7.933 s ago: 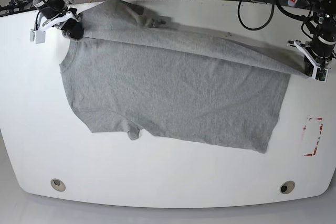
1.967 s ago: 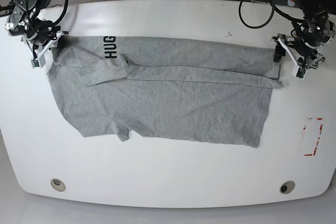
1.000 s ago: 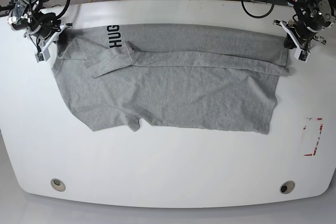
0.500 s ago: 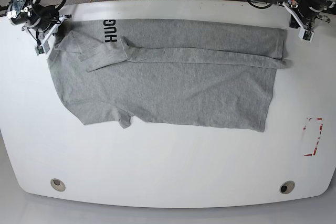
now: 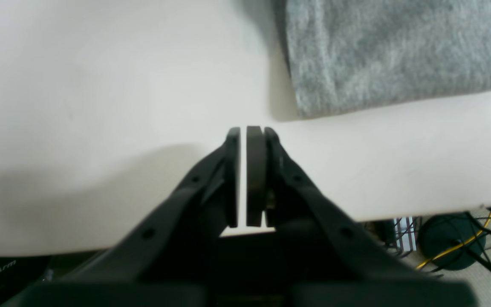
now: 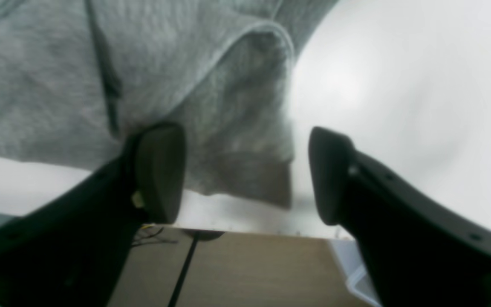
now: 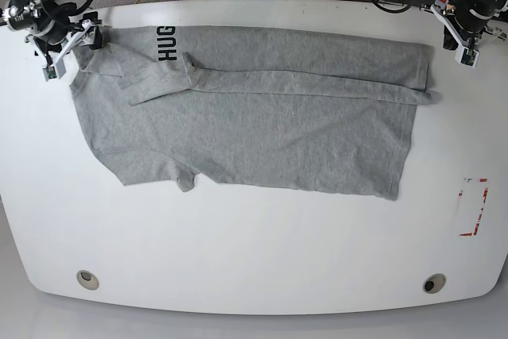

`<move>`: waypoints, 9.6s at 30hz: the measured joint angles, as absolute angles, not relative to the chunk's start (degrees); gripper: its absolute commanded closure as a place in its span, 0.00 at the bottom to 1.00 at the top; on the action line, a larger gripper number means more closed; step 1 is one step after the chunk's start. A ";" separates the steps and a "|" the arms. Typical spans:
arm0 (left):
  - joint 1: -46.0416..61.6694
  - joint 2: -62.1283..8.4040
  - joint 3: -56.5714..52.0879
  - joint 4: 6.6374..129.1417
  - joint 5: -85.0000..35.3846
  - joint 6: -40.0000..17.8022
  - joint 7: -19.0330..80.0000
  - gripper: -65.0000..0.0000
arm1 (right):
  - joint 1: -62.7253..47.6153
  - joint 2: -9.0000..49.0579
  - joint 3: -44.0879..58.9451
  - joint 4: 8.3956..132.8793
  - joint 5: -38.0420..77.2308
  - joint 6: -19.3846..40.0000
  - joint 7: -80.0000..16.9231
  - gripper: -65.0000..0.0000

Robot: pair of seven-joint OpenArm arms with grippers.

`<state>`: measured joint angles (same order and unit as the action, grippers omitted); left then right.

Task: Fold the T-shirt properly
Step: 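Pull the gripped shirt edge outward with both grippers to smooth it, then move both grippers along the shirt sides and pinch the hem corners, then fold the hem up over the shirt toward the collar with both grippers, then release the hem and regrasp the folded strip's end with the left gripper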

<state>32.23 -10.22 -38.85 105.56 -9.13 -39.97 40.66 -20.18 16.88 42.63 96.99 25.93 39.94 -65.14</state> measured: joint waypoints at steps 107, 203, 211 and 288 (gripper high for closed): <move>-30.48 -11.79 -23.29 37.17 -2.63 -34.68 25.71 0.44 | 25.28 21.26 12.05 43.20 13.72 39.68 -31.31 1.00; 20.51 -9.96 -18.48 108.18 -2.61 -35.81 43.22 1.00 | -11.14 8.75 30.92 107.20 12.03 40.07 -65.23 0.60; 21.10 -9.93 -18.46 108.07 -2.59 -35.81 43.24 1.00 | -13.67 7.05 38.06 109.23 13.02 40.10 -65.58 0.32; 7.88 -4.47 -41.91 102.00 -17.30 -39.94 63.18 0.37 | -4.93 9.21 32.69 90.67 23.20 39.94 -65.60 0.83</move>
